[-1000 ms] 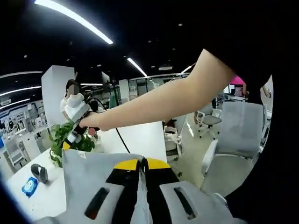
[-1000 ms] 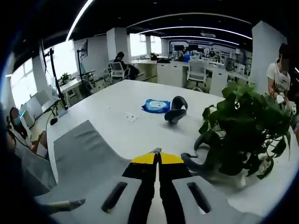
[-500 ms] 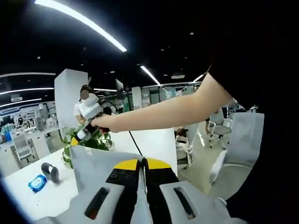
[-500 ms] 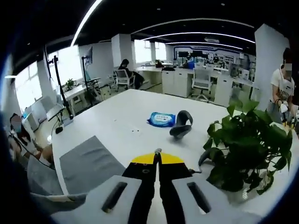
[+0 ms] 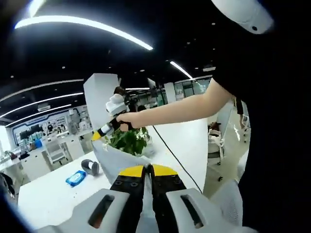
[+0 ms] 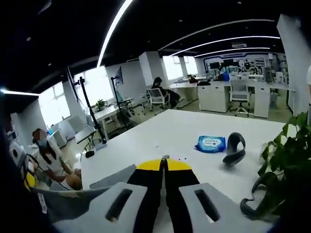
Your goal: Fold the towel on the table until its edges align and the towel forms a compact rectangular stack.
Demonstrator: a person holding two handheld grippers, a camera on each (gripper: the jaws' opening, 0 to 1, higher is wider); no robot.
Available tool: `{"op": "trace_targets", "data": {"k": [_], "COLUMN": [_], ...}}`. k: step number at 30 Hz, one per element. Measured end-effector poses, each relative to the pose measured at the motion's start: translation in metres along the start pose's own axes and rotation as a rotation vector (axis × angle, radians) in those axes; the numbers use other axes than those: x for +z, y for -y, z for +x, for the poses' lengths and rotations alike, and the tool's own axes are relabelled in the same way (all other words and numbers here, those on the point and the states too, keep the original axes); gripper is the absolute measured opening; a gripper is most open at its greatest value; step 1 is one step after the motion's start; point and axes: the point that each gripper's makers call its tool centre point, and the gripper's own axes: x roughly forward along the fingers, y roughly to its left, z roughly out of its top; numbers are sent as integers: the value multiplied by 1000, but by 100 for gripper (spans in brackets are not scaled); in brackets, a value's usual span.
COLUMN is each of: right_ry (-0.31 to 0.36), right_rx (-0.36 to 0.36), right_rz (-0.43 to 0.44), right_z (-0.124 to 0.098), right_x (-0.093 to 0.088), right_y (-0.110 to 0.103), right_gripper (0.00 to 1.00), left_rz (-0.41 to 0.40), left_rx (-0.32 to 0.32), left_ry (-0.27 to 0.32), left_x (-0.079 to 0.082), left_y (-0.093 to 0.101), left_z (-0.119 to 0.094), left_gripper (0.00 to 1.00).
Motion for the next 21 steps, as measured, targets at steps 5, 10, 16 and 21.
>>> {"op": "trace_targets", "data": {"k": [5,10,16,21], "right_ry": [0,0,-16,-34], "right_rx": [50,94,136,141], "right_rz": [31,43,48,102], "right_z": [26,43,63,80], "right_x": [-1,1,-9,-26], "right_y": [-17,-33,-49,-61], "right_gripper": [0,0,0,0], "left_rz": [-25,-42,-80,-66], "left_rx": [46,78,124,128], "left_ry": [-17,-46,-121,-192], "left_x": [-8,-21,-50,-82], "left_y": [-16,-22,-28,-24], "left_z": [-21,-38,-55,-67], "left_gripper": [4,4,4,4]}}
